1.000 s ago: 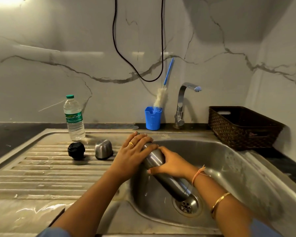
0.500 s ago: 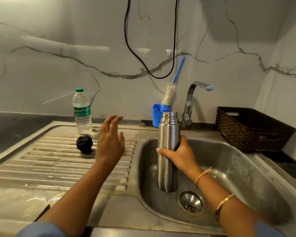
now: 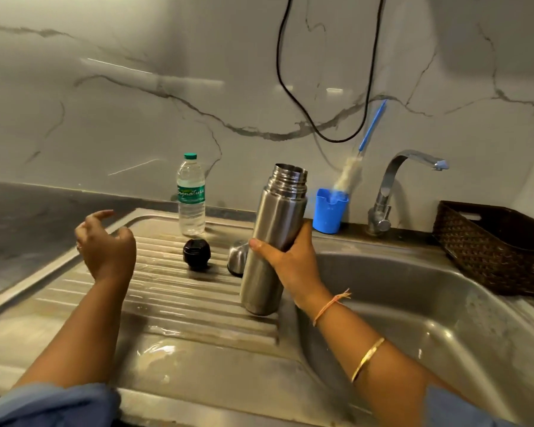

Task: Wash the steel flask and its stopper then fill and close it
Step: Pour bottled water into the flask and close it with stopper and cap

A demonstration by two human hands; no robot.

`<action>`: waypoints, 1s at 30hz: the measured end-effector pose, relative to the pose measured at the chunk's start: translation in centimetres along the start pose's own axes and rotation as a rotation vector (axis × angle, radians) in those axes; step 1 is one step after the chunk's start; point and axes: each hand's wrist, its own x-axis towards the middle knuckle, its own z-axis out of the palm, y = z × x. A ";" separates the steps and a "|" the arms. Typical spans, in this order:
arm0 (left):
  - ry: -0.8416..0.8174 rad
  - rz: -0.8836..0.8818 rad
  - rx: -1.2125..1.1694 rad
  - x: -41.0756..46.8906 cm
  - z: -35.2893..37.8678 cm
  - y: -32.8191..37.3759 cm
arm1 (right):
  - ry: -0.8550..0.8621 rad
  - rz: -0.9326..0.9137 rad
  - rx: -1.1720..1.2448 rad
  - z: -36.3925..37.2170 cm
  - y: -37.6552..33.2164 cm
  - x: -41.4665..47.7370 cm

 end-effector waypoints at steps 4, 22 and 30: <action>-0.082 -0.015 -0.038 2.0 0.5 -1.2 | -0.058 -0.010 -0.047 1.8 0.5 0.2; -0.633 -0.159 -0.238 7.3 13.8 3.0 | -0.128 0.014 -0.056 1.4 0.8 0.4; -0.501 -0.129 -0.196 7.2 15.5 2.9 | -0.130 0.035 -0.073 1.6 0.8 0.3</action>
